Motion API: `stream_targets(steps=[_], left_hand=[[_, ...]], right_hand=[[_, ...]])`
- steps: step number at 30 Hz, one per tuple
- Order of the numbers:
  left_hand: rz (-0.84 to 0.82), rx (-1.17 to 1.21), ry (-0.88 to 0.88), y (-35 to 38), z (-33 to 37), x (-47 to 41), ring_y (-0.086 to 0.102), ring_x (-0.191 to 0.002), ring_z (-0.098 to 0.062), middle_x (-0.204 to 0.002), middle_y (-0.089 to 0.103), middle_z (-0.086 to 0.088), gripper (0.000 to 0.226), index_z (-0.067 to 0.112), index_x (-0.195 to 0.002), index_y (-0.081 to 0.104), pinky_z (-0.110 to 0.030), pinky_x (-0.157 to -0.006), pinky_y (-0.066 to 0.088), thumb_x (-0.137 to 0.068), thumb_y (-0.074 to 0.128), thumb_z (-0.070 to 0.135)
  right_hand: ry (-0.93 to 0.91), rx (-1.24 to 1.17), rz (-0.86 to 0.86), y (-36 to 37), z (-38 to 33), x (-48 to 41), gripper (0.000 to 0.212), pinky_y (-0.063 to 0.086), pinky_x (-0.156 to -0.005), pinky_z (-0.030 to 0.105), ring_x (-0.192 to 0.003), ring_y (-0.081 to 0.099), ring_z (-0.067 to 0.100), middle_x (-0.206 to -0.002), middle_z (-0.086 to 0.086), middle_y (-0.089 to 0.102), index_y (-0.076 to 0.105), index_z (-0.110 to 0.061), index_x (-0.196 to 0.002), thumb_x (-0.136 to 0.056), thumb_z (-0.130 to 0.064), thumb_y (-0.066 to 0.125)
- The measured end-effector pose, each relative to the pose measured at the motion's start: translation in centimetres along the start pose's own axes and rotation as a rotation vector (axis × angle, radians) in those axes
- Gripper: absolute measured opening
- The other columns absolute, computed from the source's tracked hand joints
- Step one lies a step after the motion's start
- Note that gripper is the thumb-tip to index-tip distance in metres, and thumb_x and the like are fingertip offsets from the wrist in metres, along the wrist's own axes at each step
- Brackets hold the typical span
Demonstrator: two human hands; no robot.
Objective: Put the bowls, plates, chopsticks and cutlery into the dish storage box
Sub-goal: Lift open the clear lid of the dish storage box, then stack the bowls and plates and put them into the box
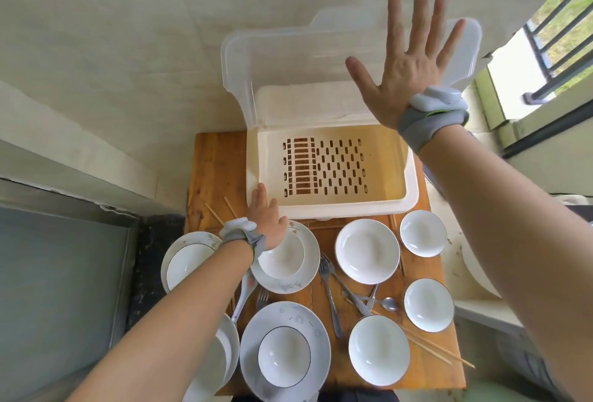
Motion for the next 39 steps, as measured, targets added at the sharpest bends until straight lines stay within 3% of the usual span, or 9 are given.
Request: stream_targets(steps=[7,10,12,14,19,27,30,35,39], left_hand=[[0.017,0.160,0.065,-0.7,-1.5,0.0,-0.003,-0.150,-0.024,-0.163,-0.007,-0.007,0.047,0.007,-0.147,0.033,-0.037,-0.122,0.014,-0.102,0.036,0.022],[0.121,0.317,0.098,-2.2,-2.2,0.8,0.027,-0.144,-0.026,-0.158,0.026,-0.009,0.040,0.007,-0.137,0.048,-0.034,-0.113,0.028,-0.101,0.041,0.022],[0.250,0.402,0.092,-3.4,-3.0,2.1,0.056,-0.108,-0.032,-0.115,0.062,-0.014,0.029,0.006,-0.100,0.063,-0.033,-0.081,0.041,-0.101,0.042,0.026],[0.324,0.427,0.079,-3.8,-4.2,3.1,0.053,-0.072,-0.031,-0.071,0.054,-0.009,0.039,0.014,-0.068,0.048,-0.033,-0.061,0.034,-0.102,0.039,0.032],[0.340,0.389,0.092,-2.1,-7.3,6.5,0.042,-0.056,-0.026,-0.054,0.040,-0.002,0.048,0.018,-0.059,0.032,-0.032,-0.055,0.027,-0.103,0.036,0.037],[0.181,0.481,0.042,5.8,-13.0,9.9,0.057,-0.080,-0.032,-0.084,0.063,-0.012,0.045,0.004,-0.086,0.060,-0.041,-0.071,0.046,-0.102,0.036,0.038],[0.124,0.464,0.003,9.1,-15.2,11.2,0.054,-0.081,-0.029,-0.082,0.057,-0.005,0.033,0.011,-0.083,0.058,-0.030,-0.068,0.036,-0.100,0.040,0.033],[-0.005,0.446,-0.066,13.0,-17.3,13.4,0.056,-0.118,-0.027,-0.130,0.060,-0.005,0.035,0.017,-0.130,0.056,-0.031,-0.095,0.042,-0.097,0.048,0.026],[-0.051,0.450,-0.084,14.6,-17.4,14.7,0.051,-0.125,-0.029,-0.138,0.055,-0.007,0.038,0.016,-0.135,0.052,-0.035,-0.103,0.040,-0.099,0.046,0.027]], right_hand=[[0.027,-0.103,0.215,-1.5,-0.5,4.4,0.081,0.008,-0.119,0.058,-0.146,0.014,0.049,-0.156,0.033,0.017,0.027,-0.009,-0.153,-0.086,-0.039,0.059],[0.044,-0.158,0.145,-1.2,-0.8,6.9,0.078,0.015,-0.118,0.052,-0.146,0.018,0.044,-0.157,0.028,0.018,0.027,-0.008,-0.153,-0.085,-0.034,0.058],[0.032,-0.180,0.098,-0.8,-1.4,9.0,0.069,0.029,-0.110,0.049,-0.137,0.035,0.039,-0.151,0.021,0.033,0.035,-0.010,-0.150,-0.088,-0.034,0.054],[0.017,-0.185,0.024,0.1,-2.0,11.1,0.046,0.045,-0.092,0.045,-0.112,0.053,0.032,-0.126,0.011,0.056,0.050,-0.017,-0.135,-0.093,-0.036,0.048],[0.059,-0.237,-0.240,3.3,-5.3,18.3,0.034,0.051,-0.055,0.035,-0.062,0.057,0.026,-0.080,0.005,0.066,0.060,-0.018,-0.097,-0.101,-0.041,0.035],[0.122,-0.243,-0.606,8.7,-8.6,31.6,0.033,0.034,-0.060,0.031,-0.079,0.060,0.034,-0.090,0.006,0.068,0.060,-0.018,-0.094,-0.101,-0.040,0.036],[0.186,-0.245,-0.756,11.1,-9.0,36.9,0.030,0.043,-0.065,0.033,-0.088,0.062,0.033,-0.099,0.005,0.068,0.060,-0.021,-0.098,-0.098,-0.040,0.037],[0.241,-0.208,-1.190,14.3,-9.7,45.6,0.046,0.049,-0.093,0.039,-0.113,0.059,0.029,-0.126,0.002,0.062,0.050,-0.029,-0.132,-0.090,-0.045,0.045],[0.220,-0.174,-1.219,14.9,-10.0,48.6,0.032,0.055,-0.084,0.039,-0.099,0.065,0.030,-0.116,0.006,0.068,0.058,-0.032,-0.123,-0.096,-0.025,0.044]])
Point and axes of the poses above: each hand's wrist, its own x-axis away from the middle knuckle, its own y-axis out of the palm, z = x × y, the point moved 6 cm from there along -x, towards the middle knuckle
